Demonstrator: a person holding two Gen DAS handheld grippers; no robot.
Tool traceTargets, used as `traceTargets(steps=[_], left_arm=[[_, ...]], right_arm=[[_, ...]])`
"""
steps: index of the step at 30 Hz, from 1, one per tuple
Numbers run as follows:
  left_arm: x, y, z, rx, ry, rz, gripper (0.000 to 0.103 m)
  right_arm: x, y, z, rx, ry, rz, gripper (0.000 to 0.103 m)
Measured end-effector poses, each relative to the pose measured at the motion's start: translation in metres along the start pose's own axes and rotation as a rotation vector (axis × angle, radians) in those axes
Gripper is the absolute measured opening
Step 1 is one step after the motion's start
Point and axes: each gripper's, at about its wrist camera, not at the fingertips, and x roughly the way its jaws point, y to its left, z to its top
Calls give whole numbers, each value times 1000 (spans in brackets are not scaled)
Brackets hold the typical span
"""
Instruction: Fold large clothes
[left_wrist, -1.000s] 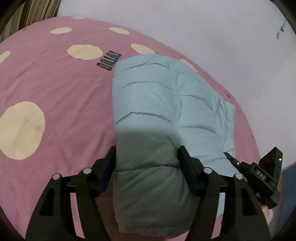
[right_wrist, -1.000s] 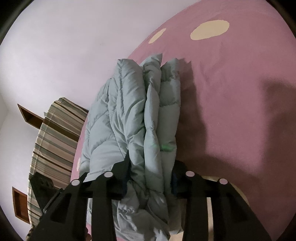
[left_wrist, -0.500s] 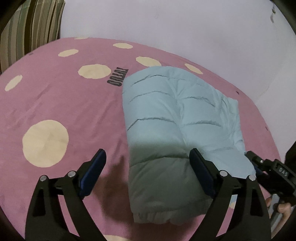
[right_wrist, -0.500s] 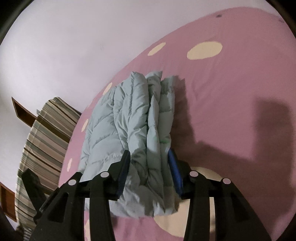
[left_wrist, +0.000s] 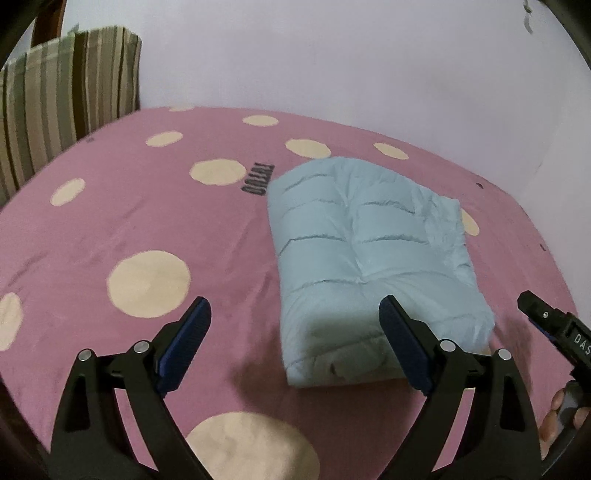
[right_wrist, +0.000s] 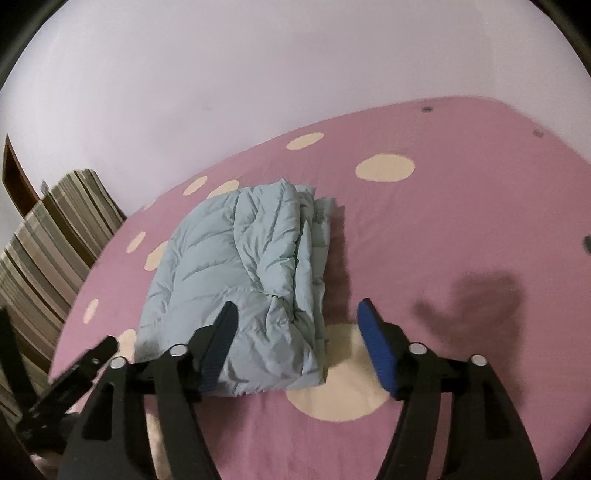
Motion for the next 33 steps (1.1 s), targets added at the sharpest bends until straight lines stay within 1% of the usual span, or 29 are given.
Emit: traceTargets(steps=[4, 5, 7, 9, 13, 17, 18, 33], left_arm=[[-28, -6, 3, 22, -34, 15, 93], [-34, -7, 3, 25, -43, 16, 93], [-45, -10, 5, 32, -63, 22, 97], [-56, -13, 6, 36, -90, 24, 97], [-70, -15, 8, 34, -113, 23, 98], [-77, -17, 6, 48, -127, 26, 98], [-79, -17, 5, 49, -131, 26, 98], [-84, -22, -1, 58, -130, 45, 99]], right_arm=[[-16, 15, -3, -54, -24, -55, 69], [-22, 18, -4, -64, -34, -61, 69], [-31, 23, -5, -76, -48, -71, 73], [-40, 30, -6, -94, -66, -77, 74], [-52, 44, -8, -146, -96, -103, 75], [-62, 52, -10, -171, -113, -111, 78], [-64, 53, -10, -161, -117, -94, 78], [-68, 54, -14, -168, -132, -92, 78]])
